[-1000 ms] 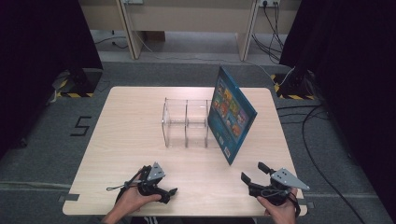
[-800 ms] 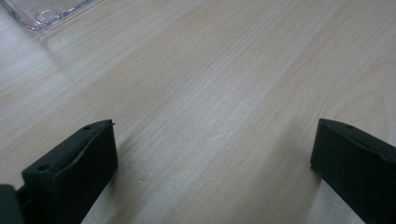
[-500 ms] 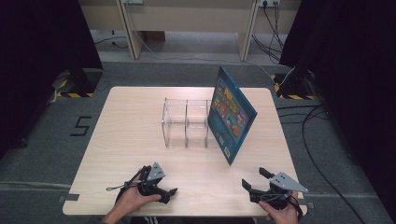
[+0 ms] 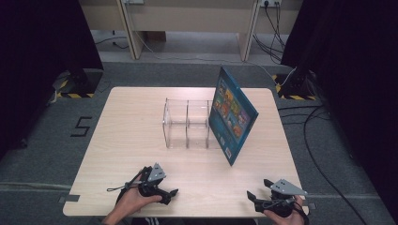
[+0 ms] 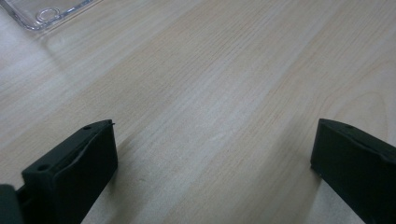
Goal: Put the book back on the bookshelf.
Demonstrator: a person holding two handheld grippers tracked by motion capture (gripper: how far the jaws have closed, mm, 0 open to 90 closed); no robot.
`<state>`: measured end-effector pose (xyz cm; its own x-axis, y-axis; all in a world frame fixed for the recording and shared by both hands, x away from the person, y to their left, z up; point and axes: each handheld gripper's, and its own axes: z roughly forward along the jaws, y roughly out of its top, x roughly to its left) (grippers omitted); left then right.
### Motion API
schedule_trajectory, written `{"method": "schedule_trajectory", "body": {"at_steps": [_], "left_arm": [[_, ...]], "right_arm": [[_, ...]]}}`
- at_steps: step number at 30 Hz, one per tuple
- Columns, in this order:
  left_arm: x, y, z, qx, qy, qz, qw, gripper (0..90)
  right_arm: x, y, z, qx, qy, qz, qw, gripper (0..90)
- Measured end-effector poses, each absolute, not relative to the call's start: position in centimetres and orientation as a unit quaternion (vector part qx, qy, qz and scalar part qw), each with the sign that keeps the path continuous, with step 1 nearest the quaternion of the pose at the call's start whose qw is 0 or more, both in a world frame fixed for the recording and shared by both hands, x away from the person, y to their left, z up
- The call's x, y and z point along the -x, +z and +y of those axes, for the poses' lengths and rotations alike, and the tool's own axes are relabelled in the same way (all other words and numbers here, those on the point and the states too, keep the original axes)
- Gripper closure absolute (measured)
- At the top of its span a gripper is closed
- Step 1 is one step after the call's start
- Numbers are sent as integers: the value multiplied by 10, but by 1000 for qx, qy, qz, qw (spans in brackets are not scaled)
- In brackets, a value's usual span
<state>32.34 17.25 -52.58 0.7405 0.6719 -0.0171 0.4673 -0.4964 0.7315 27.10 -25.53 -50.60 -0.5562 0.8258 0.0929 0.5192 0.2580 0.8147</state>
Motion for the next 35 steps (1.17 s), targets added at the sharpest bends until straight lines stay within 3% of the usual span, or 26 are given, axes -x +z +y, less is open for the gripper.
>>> {"method": "schedule_trajectory", "body": {"at_steps": [14,23,35], "left_arm": [[-323,-526,173,-854,137,333,375,0],[-323,-526,173,-854,137,333,375,0],[-323,-526,172,-855,137,333,375,0]], "right_arm": [[-265,-517,-260,-447,381,796,146,161],[-258,-518,-256,-402,350,828,172,154],[-257,-519,-257,-401,351,828,173,147]]}}
